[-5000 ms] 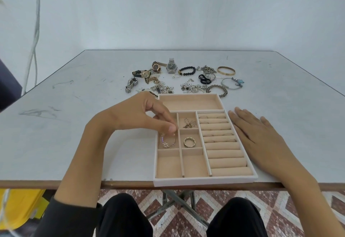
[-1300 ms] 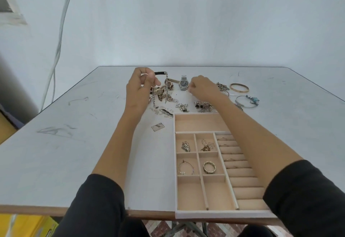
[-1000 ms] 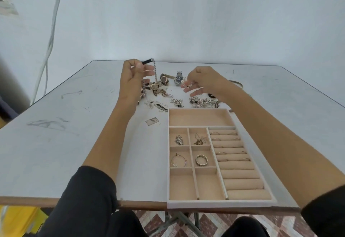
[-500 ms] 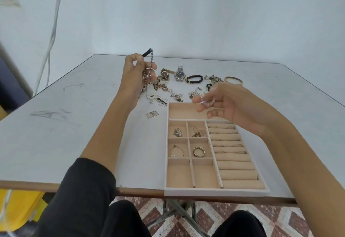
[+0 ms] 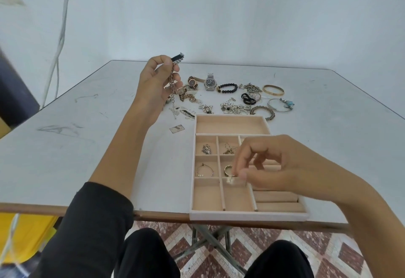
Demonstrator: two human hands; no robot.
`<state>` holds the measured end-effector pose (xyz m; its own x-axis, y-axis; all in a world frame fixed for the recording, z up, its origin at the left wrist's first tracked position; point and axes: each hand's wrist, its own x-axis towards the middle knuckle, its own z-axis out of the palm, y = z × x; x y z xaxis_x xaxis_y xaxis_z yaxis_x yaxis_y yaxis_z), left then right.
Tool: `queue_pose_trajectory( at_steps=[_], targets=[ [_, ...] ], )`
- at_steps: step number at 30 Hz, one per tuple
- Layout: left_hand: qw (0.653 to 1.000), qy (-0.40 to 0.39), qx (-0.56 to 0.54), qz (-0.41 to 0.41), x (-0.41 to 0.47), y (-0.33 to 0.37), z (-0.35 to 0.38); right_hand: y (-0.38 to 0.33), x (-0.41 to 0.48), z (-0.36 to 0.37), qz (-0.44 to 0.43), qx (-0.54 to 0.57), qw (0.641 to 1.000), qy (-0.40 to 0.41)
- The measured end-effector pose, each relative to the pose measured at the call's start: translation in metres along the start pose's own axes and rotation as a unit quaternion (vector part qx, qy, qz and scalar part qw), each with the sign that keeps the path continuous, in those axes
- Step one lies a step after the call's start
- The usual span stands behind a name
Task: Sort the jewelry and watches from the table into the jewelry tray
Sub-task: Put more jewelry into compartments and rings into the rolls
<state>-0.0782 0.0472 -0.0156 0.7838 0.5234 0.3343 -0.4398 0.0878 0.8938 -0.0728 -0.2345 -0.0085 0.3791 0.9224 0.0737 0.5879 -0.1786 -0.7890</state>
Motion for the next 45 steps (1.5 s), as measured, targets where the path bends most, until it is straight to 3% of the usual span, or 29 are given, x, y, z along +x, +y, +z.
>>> queue_pose_trajectory(
  at_steps=[5, 15, 22, 26, 29, 32, 34, 37, 45],
  targets=[
    [1.000, -0.001, 0.022, 0.004, -0.002, 0.000, 0.001, 0.001, -0.005, 0.010, -0.017, -0.091, 0.996, -0.005],
    [0.999, -0.002, 0.038, 0.002, -0.004, -0.002, -0.001, 0.000, -0.005, 0.021, 0.006, -0.162, 0.987, -0.018],
    [0.999, -0.003, 0.045, 0.004, -0.003, -0.002, -0.003, 0.002, -0.009, 0.018, 0.033, -0.141, 0.989, -0.020],
    [0.999, -0.007, 0.051, 0.010, -0.004, -0.002, -0.003, 0.010, -0.013, 0.015, 0.009, -0.011, 0.993, 0.113],
    [0.999, -0.013, 0.050, 0.013, -0.005, -0.002, -0.004, 0.035, -0.021, 0.007, -0.012, -0.054, 0.965, 0.258],
    [0.998, -0.019, 0.052, 0.014, -0.005, -0.003, -0.004, 0.063, -0.031, 0.003, 0.052, -0.100, 0.943, 0.312],
    [0.999, -0.022, 0.047, 0.015, -0.005, -0.002, -0.004, 0.077, -0.035, 0.003, 0.111, -0.148, 0.937, 0.296],
    [0.998, -0.028, 0.044, 0.021, -0.007, 0.000, -0.001, 0.081, -0.034, 0.006, 0.182, -0.250, 0.929, 0.204],
    [0.997, -0.044, -0.062, 0.003, -0.041, 0.023, 0.019, 0.076, -0.032, 0.008, 0.196, -0.280, 0.922, 0.184]
  ],
)
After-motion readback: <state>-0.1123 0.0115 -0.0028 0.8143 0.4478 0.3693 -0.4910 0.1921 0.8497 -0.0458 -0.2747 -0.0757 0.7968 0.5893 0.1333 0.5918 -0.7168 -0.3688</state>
